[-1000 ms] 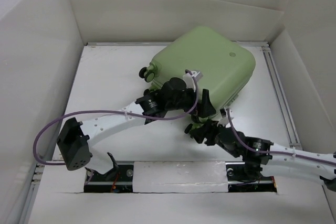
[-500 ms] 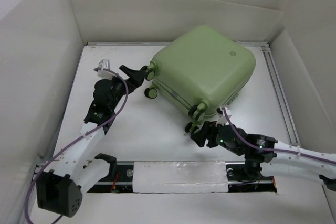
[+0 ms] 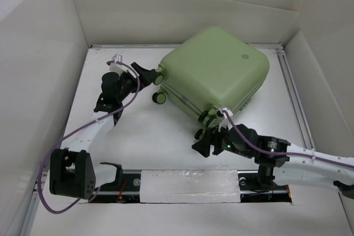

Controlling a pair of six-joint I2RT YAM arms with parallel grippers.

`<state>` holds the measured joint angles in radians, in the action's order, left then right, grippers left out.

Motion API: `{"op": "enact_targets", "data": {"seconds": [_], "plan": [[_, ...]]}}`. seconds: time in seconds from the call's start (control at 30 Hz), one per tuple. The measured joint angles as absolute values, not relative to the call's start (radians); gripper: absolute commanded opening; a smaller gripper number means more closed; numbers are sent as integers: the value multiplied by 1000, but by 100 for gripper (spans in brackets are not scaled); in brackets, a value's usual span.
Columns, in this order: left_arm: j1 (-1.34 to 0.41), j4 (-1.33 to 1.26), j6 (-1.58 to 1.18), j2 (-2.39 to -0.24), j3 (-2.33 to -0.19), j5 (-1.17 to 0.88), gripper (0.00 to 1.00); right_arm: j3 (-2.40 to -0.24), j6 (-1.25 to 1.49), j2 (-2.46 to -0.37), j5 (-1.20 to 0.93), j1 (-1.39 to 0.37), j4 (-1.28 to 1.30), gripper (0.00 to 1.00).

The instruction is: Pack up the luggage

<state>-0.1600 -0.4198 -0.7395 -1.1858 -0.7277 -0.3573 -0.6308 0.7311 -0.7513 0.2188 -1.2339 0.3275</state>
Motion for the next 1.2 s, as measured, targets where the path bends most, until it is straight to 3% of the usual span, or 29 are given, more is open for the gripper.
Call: {"op": "enact_targets", "data": {"seconds": [0.17,0.3,0.57,0.73,0.77,0.83,0.93,1.2], "plan": [[-202,-381,-659,-1274,-812,-357,99,-809,670,-850,214,-1234,331,74],[-203,-334,-583,-1341,-896,-347,91,-910,640,-888,251,-1234,353,74],[-217,-220,-394,-1456,-1082,-340,82,-959,622,-759,411,-1234,450,79],[-219,-180,-299,-1486,-1129,-374,66,-959,635,-659,529,-1202,506,76],[-219,-179,-289,-1487,-1132,-385,63,-959,636,-645,539,-1175,514,72],[-219,-176,-274,-1491,-1137,-404,63,-959,640,-635,542,-1106,531,72],[-219,-174,-262,-1495,-1140,-434,56,-960,632,-662,510,-940,555,72],[-220,-162,-236,-1504,-1143,-516,37,-947,579,-700,338,-576,576,78]]}}
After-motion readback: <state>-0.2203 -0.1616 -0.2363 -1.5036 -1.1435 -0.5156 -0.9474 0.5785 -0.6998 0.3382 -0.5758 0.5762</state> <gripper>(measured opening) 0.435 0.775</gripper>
